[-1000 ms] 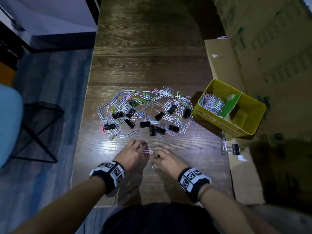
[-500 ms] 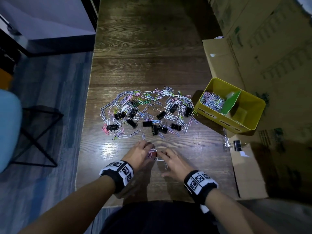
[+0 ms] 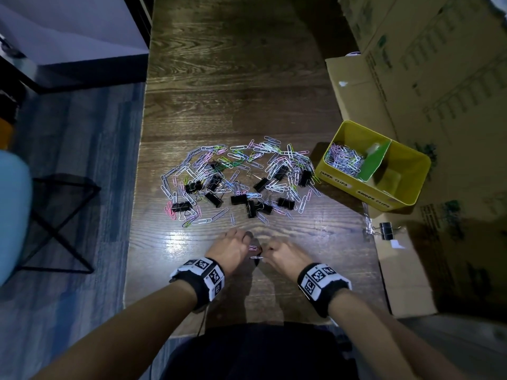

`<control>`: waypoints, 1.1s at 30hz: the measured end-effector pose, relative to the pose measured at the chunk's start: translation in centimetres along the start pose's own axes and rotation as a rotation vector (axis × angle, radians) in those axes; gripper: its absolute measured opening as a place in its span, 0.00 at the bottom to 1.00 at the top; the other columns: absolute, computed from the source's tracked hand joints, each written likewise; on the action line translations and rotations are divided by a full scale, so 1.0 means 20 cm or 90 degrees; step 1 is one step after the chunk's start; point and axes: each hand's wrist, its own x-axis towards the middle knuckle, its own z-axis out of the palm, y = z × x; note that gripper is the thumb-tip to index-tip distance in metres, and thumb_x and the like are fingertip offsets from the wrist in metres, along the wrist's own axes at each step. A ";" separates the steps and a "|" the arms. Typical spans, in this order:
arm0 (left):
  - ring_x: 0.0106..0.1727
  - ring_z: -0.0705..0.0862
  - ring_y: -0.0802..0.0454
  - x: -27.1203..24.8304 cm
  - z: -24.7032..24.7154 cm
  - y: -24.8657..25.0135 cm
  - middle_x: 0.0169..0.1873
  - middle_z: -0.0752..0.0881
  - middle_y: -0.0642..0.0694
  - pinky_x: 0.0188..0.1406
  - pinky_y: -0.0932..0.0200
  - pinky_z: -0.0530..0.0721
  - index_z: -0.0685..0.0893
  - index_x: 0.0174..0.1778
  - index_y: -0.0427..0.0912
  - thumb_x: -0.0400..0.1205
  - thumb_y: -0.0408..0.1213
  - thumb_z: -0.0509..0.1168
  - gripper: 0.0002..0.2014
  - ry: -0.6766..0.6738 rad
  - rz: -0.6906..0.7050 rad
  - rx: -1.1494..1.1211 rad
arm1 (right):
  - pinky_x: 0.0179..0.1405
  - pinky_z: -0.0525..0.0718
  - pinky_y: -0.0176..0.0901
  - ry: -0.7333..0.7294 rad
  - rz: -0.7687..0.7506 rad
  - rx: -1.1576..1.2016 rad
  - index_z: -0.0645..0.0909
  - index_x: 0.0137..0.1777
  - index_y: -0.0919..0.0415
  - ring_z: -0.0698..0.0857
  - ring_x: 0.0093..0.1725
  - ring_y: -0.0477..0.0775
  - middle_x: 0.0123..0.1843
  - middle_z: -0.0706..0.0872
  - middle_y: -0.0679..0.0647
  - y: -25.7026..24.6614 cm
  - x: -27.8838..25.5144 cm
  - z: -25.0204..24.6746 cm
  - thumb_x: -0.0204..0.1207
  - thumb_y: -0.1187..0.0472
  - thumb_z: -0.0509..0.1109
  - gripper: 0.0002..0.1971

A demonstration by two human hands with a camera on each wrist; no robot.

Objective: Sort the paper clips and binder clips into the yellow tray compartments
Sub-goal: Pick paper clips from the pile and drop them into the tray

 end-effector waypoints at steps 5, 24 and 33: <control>0.66 0.69 0.37 0.00 0.03 0.01 0.66 0.70 0.33 0.66 0.46 0.74 0.67 0.69 0.30 0.85 0.33 0.47 0.18 -0.037 0.035 0.022 | 0.36 0.86 0.51 0.032 -0.057 -0.085 0.84 0.43 0.71 0.88 0.41 0.66 0.41 0.87 0.65 -0.05 -0.04 0.01 0.69 0.73 0.73 0.04; 0.23 0.79 0.58 -0.05 0.00 -0.10 0.25 0.85 0.51 0.23 0.66 0.80 0.82 0.49 0.38 0.78 0.21 0.65 0.10 -0.074 -0.147 -0.977 | 0.45 0.80 0.37 0.024 0.157 0.592 0.81 0.57 0.58 0.81 0.38 0.43 0.37 0.83 0.44 0.09 -0.12 -0.02 0.82 0.69 0.62 0.10; 0.21 0.74 0.57 -0.05 -0.03 0.10 0.22 0.77 0.49 0.22 0.63 0.69 0.78 0.27 0.45 0.76 0.37 0.66 0.11 -0.214 -0.135 -0.797 | 0.18 0.61 0.31 0.118 0.356 0.901 0.73 0.29 0.60 0.65 0.22 0.45 0.26 0.71 0.56 0.15 -0.11 -0.02 0.77 0.75 0.49 0.19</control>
